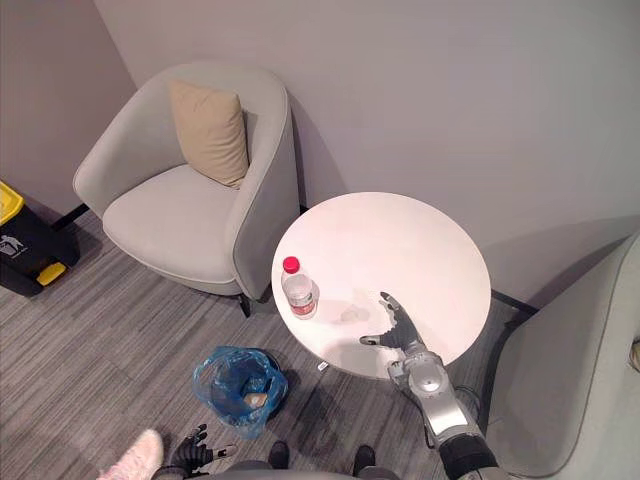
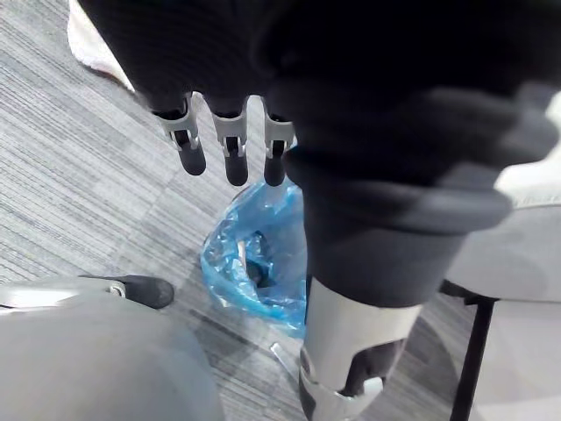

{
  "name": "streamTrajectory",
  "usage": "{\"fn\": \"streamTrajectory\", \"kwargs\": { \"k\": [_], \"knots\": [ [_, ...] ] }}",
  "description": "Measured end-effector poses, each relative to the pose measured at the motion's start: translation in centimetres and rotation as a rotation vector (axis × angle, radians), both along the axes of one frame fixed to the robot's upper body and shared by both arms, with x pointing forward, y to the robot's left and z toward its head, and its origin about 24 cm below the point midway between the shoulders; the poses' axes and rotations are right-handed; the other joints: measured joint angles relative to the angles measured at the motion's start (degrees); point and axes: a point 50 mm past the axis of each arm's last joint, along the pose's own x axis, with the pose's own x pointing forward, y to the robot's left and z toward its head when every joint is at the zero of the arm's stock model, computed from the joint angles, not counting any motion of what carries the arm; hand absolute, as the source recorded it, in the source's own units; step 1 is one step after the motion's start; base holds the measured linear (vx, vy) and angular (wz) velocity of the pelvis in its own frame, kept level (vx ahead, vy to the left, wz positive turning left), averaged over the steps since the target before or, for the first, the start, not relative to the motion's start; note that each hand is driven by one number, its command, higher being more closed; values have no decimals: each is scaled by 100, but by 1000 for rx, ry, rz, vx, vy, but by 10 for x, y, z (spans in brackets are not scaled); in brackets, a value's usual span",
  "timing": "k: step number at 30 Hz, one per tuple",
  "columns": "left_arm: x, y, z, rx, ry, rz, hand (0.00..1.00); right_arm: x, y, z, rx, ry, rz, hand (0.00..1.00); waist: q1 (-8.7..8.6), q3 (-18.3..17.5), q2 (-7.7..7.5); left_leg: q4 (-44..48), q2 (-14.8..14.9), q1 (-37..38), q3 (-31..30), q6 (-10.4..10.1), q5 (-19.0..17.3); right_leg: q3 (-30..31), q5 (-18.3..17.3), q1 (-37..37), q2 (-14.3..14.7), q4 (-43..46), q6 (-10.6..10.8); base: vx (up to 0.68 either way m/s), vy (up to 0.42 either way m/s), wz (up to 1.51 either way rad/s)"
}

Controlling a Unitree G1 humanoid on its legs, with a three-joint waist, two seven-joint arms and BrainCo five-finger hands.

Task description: Gather rubbish on tea table into small bin, then transfer packed bag to large trash can.

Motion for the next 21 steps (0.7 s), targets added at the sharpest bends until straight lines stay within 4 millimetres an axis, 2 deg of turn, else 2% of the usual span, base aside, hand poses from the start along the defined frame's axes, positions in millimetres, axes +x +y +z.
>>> {"fn": "streamTrajectory", "kwargs": {
  "k": [9,13,21],
  "knots": [
    [0,0,0,7,-1,-12,0,13,8,11,-20,-41,55,0,30,10,-6,5,-16,-154,-217,3,20,-220,-5,-16,0,-63,4,-4,-7,12],
    [1,0,1,7,-6,-13,0,20,15,17,-23,-68,84,0,156,25,-8,11,-24,-185,-268,2,25,-276,-19,-18,-7,-63,5,-26,-4,7],
    [2,1,1,9,-9,-12,0,40,25,38,-22,-145,117,0,181,247,12,6,-84,-411,-485,6,133,-474,-27,-153,-56,-32,11,-38,1,14]
  ]
}}
